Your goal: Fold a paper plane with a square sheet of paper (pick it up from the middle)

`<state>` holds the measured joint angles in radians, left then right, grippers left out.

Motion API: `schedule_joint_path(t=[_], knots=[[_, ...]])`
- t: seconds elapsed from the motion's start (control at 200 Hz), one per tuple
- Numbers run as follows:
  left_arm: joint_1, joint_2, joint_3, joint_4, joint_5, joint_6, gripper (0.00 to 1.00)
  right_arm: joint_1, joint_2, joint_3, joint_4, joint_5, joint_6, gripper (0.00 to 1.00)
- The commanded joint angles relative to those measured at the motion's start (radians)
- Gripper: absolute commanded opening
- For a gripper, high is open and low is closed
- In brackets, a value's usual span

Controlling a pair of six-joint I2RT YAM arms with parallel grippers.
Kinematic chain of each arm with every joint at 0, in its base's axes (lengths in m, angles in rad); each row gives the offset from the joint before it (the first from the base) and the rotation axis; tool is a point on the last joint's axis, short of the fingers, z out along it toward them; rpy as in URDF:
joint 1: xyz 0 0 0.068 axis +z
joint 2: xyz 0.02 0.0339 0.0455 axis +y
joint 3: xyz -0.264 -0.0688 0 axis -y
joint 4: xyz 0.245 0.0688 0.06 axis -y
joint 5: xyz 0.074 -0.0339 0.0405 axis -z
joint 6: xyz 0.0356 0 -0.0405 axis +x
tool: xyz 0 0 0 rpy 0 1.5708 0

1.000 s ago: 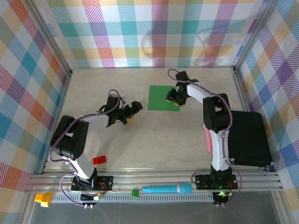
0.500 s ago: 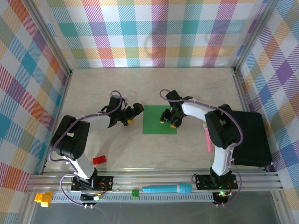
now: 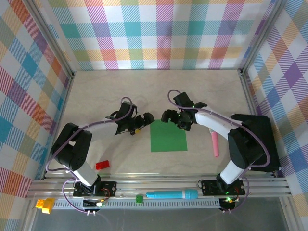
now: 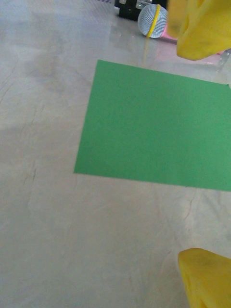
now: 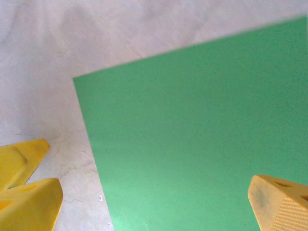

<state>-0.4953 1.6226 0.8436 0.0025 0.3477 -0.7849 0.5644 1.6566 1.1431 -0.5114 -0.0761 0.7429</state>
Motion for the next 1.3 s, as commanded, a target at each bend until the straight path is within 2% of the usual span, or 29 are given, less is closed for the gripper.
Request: schedule_joint_path(t=[0.0,0.195,0.375,0.48,0.625,0.755,0.905,1.01,1.115,1.295], knots=[[-0.030,-0.057,0.011,-0.049,-0.042,0.009,1.00,-0.016,0.091,0.033,-0.025,-0.021,-0.173,0.99],[-0.046,-0.101,-0.021,-0.057,-0.046,-0.009,1.00,-0.020,0.171,0.061,-0.044,-0.034,-0.220,0.99],[-0.051,-0.122,-0.028,-0.068,-0.050,-0.006,1.00,-0.020,0.217,0.048,-0.058,-0.027,-0.164,1.00],[-0.051,-0.118,-0.022,-0.086,-0.061,0.005,1.00,-0.018,0.236,0.026,-0.068,-0.005,-0.049,0.98],[-0.052,-0.093,-0.007,-0.122,-0.085,0.036,1.00,0.012,0.238,-0.022,-0.061,0.049,0.212,0.93],[-0.057,-0.053,0.031,-0.186,-0.104,0.078,1.00,0.034,0.214,-0.031,0.029,0.004,0.356,0.91],[-0.084,-0.012,0.107,-0.312,-0.142,0.148,1.00,0.028,0.131,0.031,0.038,-0.001,0.294,0.90],[-0.120,0.031,0.184,-0.403,-0.185,0.207,1.00,0.000,0.039,0.018,0.040,0.022,0.237,0.94],[-0.170,0.100,0.279,-0.496,-0.233,0.266,1.00,-0.055,-0.037,-0.030,0.043,0.012,0.161,1.00],[-0.269,0.242,0.460,-0.654,-0.325,0.349,0.98,-0.161,-0.144,-0.125,0.034,0.001,0.045,0.99]])
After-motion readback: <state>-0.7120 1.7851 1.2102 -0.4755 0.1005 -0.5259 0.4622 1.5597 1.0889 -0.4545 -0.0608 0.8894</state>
